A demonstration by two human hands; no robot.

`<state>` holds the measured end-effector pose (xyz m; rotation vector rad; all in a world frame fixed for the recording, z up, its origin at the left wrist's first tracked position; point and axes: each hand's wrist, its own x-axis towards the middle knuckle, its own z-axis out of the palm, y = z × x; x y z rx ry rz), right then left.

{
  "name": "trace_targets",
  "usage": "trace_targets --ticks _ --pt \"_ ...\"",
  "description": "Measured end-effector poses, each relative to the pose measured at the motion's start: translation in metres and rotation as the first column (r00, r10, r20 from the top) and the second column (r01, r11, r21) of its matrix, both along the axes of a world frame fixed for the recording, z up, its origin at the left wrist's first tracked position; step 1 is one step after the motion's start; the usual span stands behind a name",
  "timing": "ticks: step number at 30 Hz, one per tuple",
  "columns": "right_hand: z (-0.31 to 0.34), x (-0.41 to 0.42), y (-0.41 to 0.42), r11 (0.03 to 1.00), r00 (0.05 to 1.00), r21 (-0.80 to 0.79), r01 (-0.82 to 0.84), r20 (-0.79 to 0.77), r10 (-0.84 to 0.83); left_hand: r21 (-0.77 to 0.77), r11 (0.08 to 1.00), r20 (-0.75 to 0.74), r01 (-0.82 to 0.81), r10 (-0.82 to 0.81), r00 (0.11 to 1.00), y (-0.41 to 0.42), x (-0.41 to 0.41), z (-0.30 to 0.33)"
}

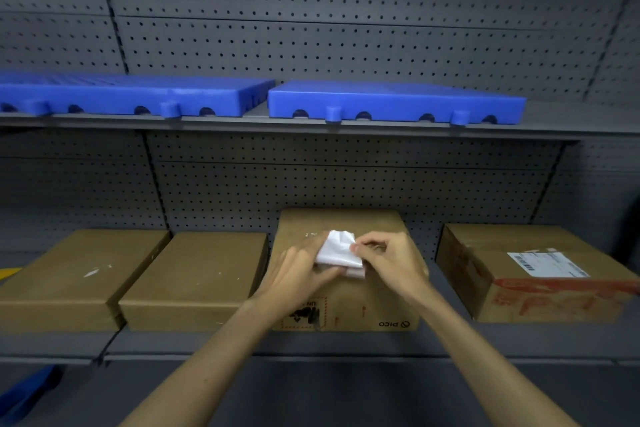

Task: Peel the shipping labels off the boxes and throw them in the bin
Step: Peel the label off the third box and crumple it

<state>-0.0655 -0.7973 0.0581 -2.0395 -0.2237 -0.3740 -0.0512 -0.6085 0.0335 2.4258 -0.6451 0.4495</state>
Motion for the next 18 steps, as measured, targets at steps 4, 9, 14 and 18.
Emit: trace_targets --ticks 4,9,14,18 --pt "0.004 -0.002 -0.006 0.995 0.993 -0.003 -0.096 -0.063 0.096 -0.010 0.998 0.018 -0.057 0.057 0.998 0.007 0.007 0.000" --pt "0.004 -0.004 -0.004 0.999 0.999 -0.031 -0.031 0.039 0.032 -0.113 0.992 -0.070 -0.065 0.057 0.996 0.001 0.010 0.001" --pt "-0.006 -0.009 0.006 0.992 0.987 -0.042 -0.122 0.103 0.126 -0.158 0.987 -0.129 -0.044 0.023 0.991 -0.003 0.013 0.001" --pt "-0.010 -0.006 0.011 0.984 0.983 -0.146 -0.102 0.135 0.122 -0.153 0.988 -0.130 -0.017 -0.003 0.992 -0.003 0.013 0.001"
